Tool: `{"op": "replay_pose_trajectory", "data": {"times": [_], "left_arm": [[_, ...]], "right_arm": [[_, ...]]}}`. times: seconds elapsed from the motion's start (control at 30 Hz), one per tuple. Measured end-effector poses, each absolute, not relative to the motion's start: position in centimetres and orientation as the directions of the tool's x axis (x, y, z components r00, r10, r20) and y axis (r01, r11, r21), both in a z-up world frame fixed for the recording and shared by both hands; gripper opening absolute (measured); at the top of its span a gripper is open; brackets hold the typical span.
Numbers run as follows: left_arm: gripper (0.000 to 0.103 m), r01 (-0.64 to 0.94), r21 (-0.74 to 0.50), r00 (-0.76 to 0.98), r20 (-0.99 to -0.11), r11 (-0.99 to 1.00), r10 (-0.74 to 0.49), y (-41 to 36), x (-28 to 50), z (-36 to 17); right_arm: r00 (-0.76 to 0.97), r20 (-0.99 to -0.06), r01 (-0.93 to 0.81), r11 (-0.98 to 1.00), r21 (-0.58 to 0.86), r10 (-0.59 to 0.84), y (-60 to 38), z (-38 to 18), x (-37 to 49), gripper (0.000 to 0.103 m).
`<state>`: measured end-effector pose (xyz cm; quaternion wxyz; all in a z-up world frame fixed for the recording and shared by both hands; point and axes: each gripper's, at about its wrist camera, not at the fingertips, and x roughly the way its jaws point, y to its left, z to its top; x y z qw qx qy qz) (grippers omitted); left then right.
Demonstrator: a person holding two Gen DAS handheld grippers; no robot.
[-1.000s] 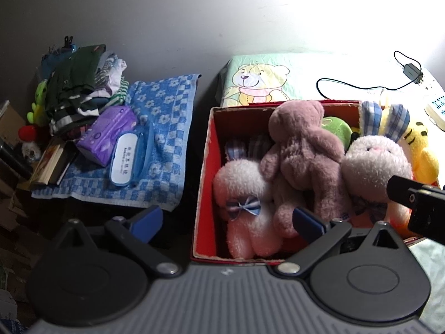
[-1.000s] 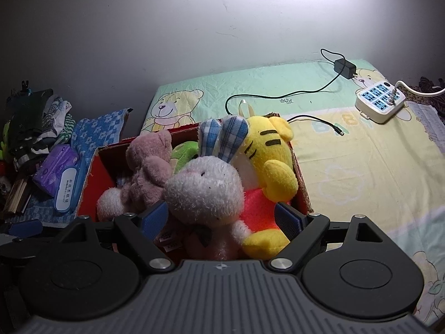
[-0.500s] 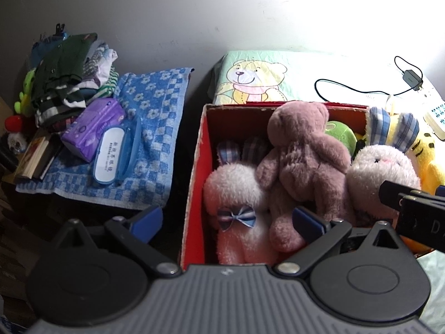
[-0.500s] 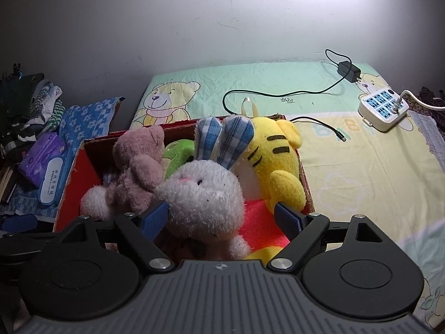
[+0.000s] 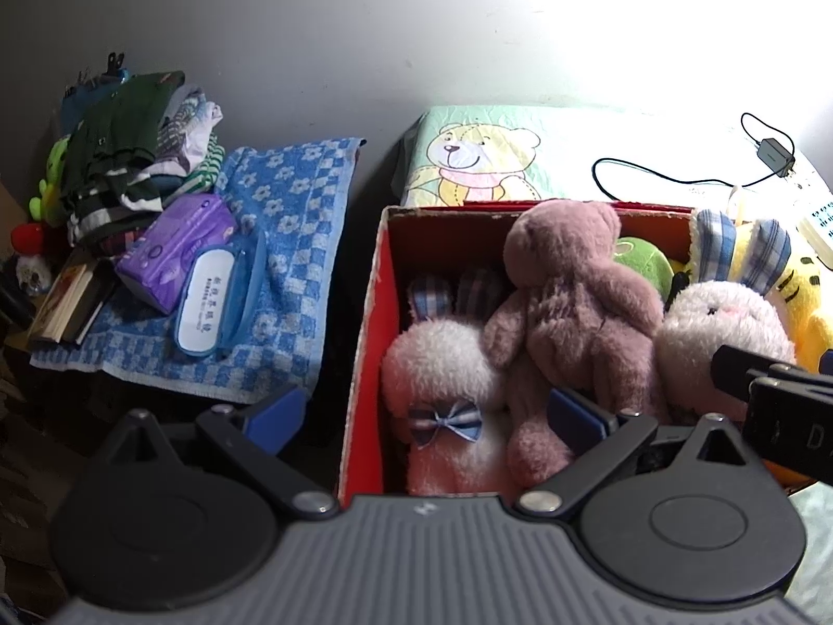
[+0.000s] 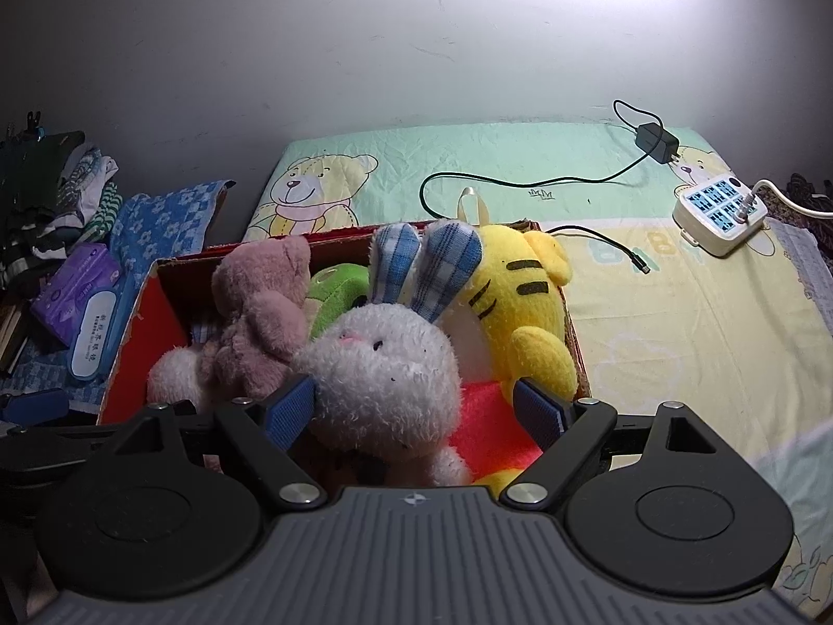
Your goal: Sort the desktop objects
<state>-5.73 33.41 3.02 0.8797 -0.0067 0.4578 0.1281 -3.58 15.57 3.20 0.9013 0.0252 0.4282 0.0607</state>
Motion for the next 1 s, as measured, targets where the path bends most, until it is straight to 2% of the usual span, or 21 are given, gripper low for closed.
{"op": "replay_pose_trajectory", "data": {"times": [0.7,0.83,1.0], "left_arm": [[0.096,-0.198,0.054,0.541,-0.826,0.979,0.156,33.0,-5.4,2.5],[0.092,-0.190,0.030,0.542,-0.830,0.981,0.130,33.1,-5.4,2.6],[0.088,-0.200,0.069,0.562,-0.809,0.977,0.172,32.8,-5.7,3.1]], "right_arm": [[0.651,-0.746,-0.102,0.990,0.101,0.143,15.2,3.7,-4.1,0.084],[0.666,-0.731,-0.110,0.989,0.096,0.145,15.3,4.0,-4.4,0.084],[0.678,-0.719,-0.118,0.988,0.097,0.151,15.4,4.2,-4.5,0.084]]}}
